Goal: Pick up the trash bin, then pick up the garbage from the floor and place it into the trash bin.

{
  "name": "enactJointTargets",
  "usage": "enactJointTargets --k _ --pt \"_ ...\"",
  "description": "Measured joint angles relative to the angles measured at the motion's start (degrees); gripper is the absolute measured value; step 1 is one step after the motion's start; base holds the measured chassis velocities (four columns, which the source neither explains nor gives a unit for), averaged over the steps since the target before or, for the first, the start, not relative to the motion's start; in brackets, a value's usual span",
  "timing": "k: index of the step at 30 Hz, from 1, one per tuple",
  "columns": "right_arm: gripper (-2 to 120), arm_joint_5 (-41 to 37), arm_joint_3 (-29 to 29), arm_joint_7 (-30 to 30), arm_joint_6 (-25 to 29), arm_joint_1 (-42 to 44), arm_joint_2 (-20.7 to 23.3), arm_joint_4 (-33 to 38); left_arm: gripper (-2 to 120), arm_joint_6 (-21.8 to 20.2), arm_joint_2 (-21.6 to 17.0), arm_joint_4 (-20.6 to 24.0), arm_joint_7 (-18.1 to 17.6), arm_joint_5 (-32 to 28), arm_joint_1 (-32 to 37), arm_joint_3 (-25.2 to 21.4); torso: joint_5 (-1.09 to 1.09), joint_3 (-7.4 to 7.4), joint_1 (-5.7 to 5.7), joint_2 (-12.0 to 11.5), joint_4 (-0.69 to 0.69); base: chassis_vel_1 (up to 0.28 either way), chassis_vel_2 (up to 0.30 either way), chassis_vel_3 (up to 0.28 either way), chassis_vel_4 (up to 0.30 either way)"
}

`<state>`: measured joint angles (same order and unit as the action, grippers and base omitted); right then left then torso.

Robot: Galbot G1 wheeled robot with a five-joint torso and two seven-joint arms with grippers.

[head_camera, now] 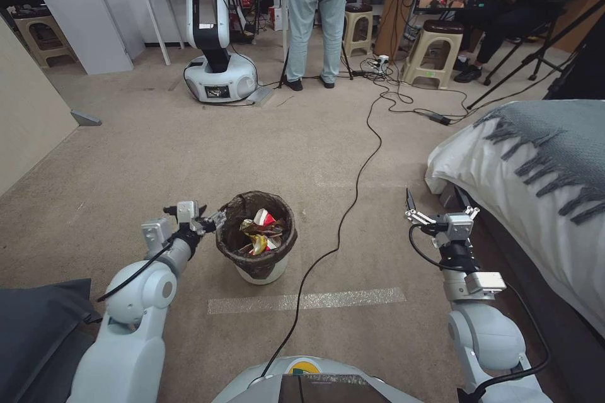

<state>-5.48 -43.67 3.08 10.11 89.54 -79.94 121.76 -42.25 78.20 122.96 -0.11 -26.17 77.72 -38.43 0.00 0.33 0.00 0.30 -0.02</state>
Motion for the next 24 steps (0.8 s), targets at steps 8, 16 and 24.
enactJointTargets --k 8,16,24 --pt "100 0.0 0.0 -4.3 0.1 0.0 -0.5 0.0 97 10.5 0.5 12.6 1.2 14.7 5.1 -3.1 0.00 -0.01 0.00 0.0 0.00 0.000 0.000 0.000 0.000" --pt "100 0.8 -0.5 -4.8 3.7 2.2 -2.9 -0.9 100 34.9 4.0 7.4 -1.9 26.1 13.8 -1.7 0.00 -0.01 0.00 0.0 0.00 0.000 0.000 0.000 0.000" --pt "100 2.4 0.1 -5.7 6.0 3.5 -4.5 -2.3 100 47.1 3.7 -2.7 -5.7 27.1 15.5 -1.4 -0.01 -0.01 0.00 0.0 0.00 0.000 0.000 0.000 0.000"
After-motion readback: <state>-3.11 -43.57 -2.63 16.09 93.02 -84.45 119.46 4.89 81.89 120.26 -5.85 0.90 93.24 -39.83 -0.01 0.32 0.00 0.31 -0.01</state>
